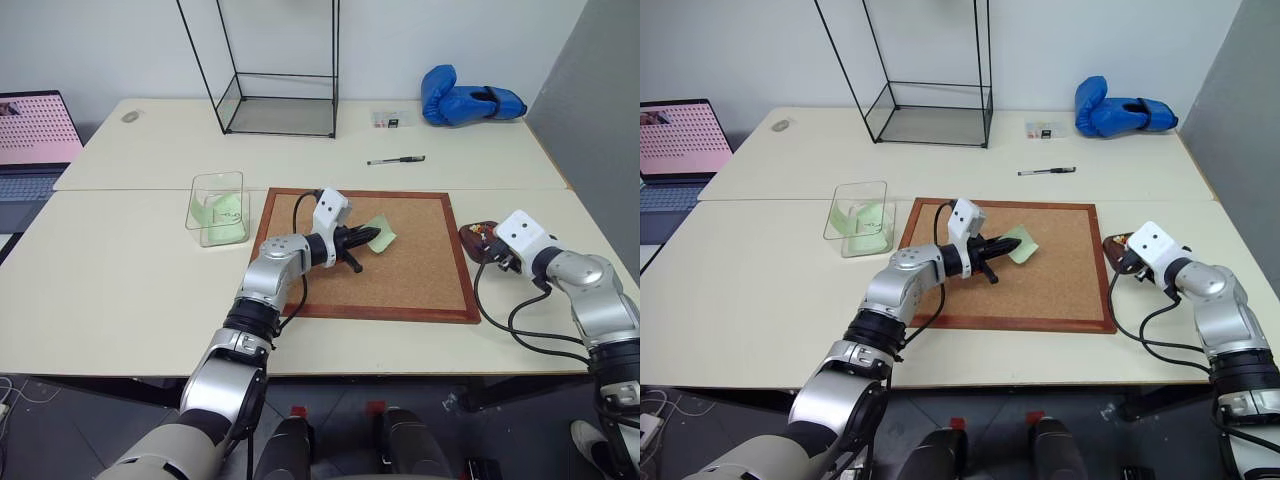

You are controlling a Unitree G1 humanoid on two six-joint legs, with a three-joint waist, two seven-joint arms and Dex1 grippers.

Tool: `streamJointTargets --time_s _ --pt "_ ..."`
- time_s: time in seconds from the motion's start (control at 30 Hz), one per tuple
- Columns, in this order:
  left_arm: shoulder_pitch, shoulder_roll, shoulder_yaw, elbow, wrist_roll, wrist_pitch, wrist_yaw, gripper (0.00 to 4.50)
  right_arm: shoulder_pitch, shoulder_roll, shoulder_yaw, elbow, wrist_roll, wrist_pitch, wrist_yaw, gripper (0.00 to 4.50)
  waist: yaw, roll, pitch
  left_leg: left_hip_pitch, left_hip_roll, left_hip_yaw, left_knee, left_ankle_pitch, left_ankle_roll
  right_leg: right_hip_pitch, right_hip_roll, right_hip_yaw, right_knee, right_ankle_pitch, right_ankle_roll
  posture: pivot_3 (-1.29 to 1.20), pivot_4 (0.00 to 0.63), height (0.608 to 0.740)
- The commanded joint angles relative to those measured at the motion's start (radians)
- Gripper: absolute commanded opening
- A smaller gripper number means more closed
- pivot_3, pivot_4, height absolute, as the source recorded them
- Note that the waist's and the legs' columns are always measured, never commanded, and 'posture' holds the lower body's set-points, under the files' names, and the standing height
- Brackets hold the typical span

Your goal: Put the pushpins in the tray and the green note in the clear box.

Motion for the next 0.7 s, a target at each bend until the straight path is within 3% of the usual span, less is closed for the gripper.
streamJointTargets --time_s 0.03,0.23,0.5,0.7 --pt "-0.013 0.001 0.011 -0.040 -0.012 -0.009 0.008 0.00 -0.041 -0.006 -0.029 -0.013 0.004 -0.013 -0.014 3.18 -0.001 0.000 0.000 0.000 0.000 0.000 0.000 0.000 0.000 0.000 0.000 0.000 0.000 0.000 0.000 0.00 0.150 0.740" --pt "-0.042 0.013 0.037 -0.043 -0.016 -0.022 0.037 0.00 -0.053 -0.021 -0.069 -0.055 0.030 0.004 -0.012 4.39 0.000 0.000 0.000 0.000 0.000 0.000 0.000 0.000 0.000 0.000 0.000 0.000 0.000 0.000 0.000 0.00 0.150 0.740" --pt "-0.046 0.191 0.043 -0.207 0.074 -0.026 0.126 0.00 -0.086 0.000 -0.107 -0.238 0.200 0.040 0.138 4.39 -0.007 0.000 0.000 0.001 0.001 0.000 0.000 0.000 0.000 0.000 0.001 0.000 0.001 0.000 0.000 0.00 0.150 0.740" --pt "0.004 0.370 0.096 -0.268 0.150 0.013 0.224 0.00 -0.132 0.067 -0.034 -0.407 0.392 0.170 0.313 4.39 -0.009 0.000 0.000 0.001 0.001 -0.001 0.000 0.000 0.000 0.000 0.001 0.000 0.000 0.000 0.000 0.00 0.150 0.740"
